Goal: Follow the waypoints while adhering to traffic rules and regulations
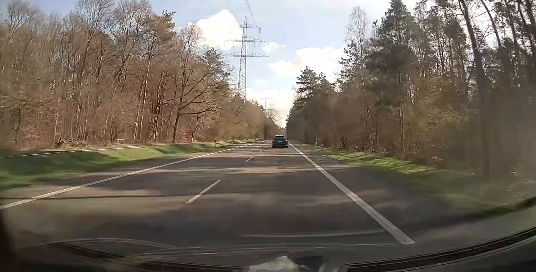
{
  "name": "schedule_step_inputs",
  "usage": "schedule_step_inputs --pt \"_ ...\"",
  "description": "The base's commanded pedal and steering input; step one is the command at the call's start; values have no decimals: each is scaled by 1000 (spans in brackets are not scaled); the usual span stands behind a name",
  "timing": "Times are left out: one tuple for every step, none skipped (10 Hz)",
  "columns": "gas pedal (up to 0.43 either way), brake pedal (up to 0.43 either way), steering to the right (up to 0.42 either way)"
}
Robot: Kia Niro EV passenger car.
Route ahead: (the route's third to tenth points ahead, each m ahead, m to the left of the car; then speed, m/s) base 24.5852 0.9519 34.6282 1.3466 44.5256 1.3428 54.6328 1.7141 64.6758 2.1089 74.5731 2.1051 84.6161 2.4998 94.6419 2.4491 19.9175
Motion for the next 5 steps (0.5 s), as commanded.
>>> schedule_step_inputs --pt "240 0 0" --pt "240 0 0" --pt "240 0 0" --pt "240 0 0" --pt "240 0 0"
